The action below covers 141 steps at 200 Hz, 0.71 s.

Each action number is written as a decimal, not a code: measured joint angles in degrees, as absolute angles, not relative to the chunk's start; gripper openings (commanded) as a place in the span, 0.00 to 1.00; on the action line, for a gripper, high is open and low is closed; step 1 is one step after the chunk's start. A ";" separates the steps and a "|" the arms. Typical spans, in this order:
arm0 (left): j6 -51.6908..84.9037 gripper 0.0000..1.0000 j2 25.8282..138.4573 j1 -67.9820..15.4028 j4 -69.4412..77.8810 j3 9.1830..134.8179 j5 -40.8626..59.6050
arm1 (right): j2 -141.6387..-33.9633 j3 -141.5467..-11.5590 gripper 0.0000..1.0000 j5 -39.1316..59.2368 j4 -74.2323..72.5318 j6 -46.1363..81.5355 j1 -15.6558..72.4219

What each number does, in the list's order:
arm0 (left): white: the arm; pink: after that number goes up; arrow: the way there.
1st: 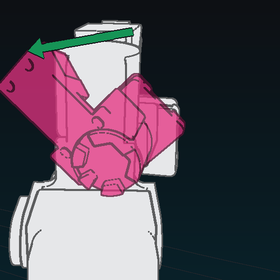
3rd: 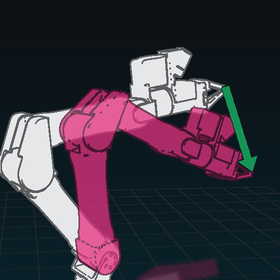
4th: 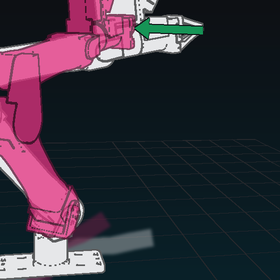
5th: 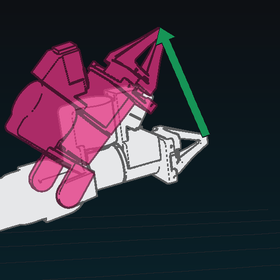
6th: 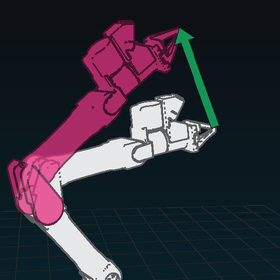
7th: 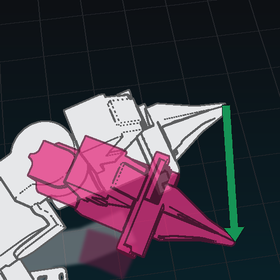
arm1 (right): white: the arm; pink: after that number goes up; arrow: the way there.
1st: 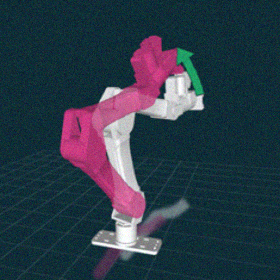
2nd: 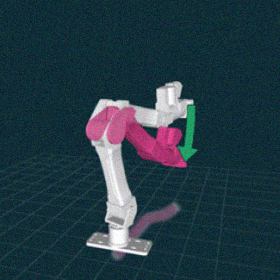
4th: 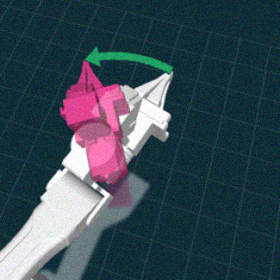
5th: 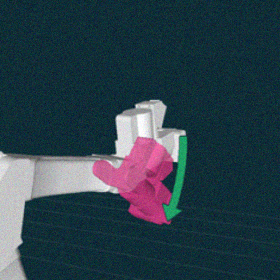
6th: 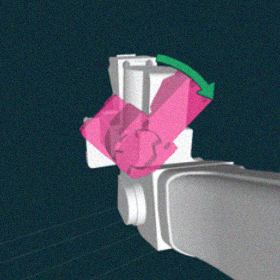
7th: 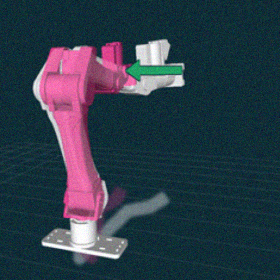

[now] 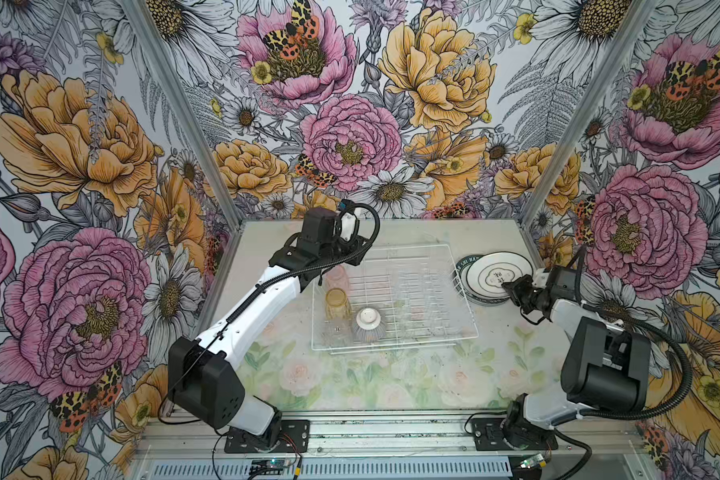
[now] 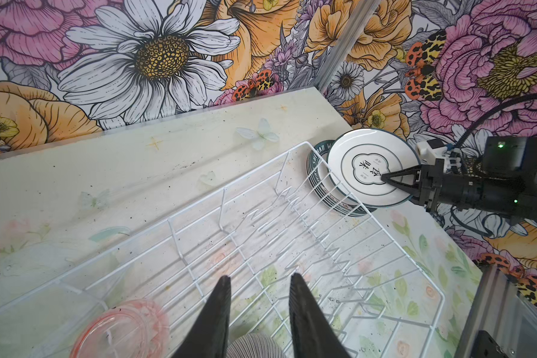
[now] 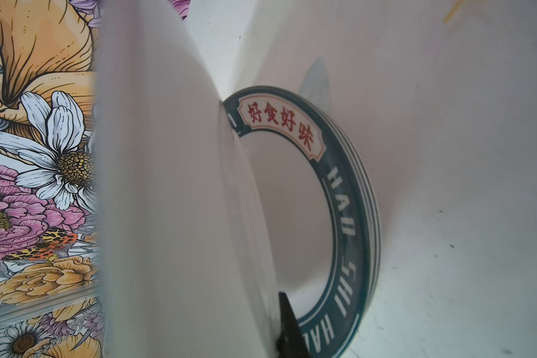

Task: Unload the mixed dishes from the dish rack
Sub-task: 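Lower the white plate onto the stack and open the right gripper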

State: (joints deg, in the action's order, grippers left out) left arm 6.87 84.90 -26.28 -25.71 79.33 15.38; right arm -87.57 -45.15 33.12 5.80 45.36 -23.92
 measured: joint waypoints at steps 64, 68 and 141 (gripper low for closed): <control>6.85 0.33 84.90 -26.28 -25.71 79.33 15.40 | -87.85 -45.15 0.05 33.54 8.56 43.62 -23.92; 6.85 0.33 84.90 -26.28 -25.71 79.33 15.40 | -87.96 -45.15 0.05 33.54 8.73 43.55 -23.92; 6.39 0.33 84.90 -26.26 -25.69 79.15 15.40 | -88.33 -45.28 0.23 34.33 9.65 42.52 -23.92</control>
State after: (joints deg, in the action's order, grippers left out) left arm 6.39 84.90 -26.26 -25.69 79.15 15.40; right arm -88.33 -45.28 34.33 9.65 42.52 -23.92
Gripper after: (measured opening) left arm 0.332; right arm 0.185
